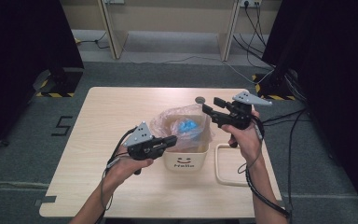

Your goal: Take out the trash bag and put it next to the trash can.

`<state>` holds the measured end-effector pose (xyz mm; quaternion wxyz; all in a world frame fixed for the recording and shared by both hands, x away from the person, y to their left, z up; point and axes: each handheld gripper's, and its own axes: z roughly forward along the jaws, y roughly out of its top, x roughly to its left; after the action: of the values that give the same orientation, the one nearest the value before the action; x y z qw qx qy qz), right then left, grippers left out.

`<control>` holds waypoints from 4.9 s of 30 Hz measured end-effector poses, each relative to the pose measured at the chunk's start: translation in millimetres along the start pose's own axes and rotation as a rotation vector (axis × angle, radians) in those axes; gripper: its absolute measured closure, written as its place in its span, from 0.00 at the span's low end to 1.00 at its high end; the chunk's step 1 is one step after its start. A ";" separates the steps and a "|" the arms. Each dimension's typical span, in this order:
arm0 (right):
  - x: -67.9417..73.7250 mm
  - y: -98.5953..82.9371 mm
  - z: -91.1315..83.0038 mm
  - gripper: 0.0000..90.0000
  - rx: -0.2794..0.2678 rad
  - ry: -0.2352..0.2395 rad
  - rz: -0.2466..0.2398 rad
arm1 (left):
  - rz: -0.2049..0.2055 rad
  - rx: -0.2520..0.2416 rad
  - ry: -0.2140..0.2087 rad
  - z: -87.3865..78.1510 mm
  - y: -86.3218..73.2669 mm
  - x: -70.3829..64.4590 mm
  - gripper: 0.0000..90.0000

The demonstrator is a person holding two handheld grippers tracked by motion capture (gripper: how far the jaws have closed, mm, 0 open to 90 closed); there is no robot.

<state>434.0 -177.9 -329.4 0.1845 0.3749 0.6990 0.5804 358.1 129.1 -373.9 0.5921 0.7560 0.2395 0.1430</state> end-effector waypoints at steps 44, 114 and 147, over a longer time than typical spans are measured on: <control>-45.8 -42.1 -32.0 0.44 0.126 -0.098 0.090 | -0.065 -0.090 0.139 -83.5 51.5 48.3 0.96; -57.0 -68.0 -31.9 0.42 0.209 -0.099 0.123 | -0.121 0.102 0.394 -89.9 -55.3 112.6 0.90; -59.3 -70.9 -34.2 0.41 0.213 -0.102 0.130 | -0.115 -0.013 0.256 -73.8 -23.2 21.0 0.26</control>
<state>426.9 -247.9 -398.4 0.1408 0.4660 0.7206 0.4937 334.4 205.6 -378.7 0.5688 0.7128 0.3550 0.2058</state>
